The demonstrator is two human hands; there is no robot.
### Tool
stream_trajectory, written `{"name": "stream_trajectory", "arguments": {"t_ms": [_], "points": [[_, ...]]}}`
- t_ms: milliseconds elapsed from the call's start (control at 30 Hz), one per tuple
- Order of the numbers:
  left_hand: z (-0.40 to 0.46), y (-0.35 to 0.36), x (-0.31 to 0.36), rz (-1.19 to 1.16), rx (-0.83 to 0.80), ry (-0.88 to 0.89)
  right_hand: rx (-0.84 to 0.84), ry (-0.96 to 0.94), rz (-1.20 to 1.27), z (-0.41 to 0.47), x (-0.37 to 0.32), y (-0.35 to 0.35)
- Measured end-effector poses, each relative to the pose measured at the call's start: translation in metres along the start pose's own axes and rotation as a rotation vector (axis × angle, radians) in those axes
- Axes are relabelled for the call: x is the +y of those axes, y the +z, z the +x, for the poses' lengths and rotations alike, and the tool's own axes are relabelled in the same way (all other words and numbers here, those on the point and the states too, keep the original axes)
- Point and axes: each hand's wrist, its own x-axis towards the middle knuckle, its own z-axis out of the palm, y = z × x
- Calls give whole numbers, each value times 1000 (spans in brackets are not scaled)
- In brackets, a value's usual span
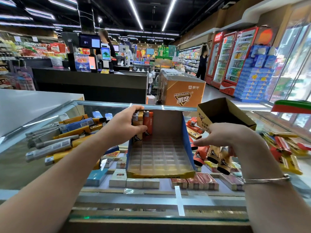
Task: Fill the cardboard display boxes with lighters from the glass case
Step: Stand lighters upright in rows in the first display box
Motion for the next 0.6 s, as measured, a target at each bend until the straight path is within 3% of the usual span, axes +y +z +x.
{"name": "stream_trajectory", "arguments": {"t_ms": [233, 600], "points": [[1, -1, -2, -29, -18, 18, -39, -148, -18, 3, -12, 11], [3, -2, -6, -31, -17, 18, -98, -93, 154, 8, 0, 9]]}}
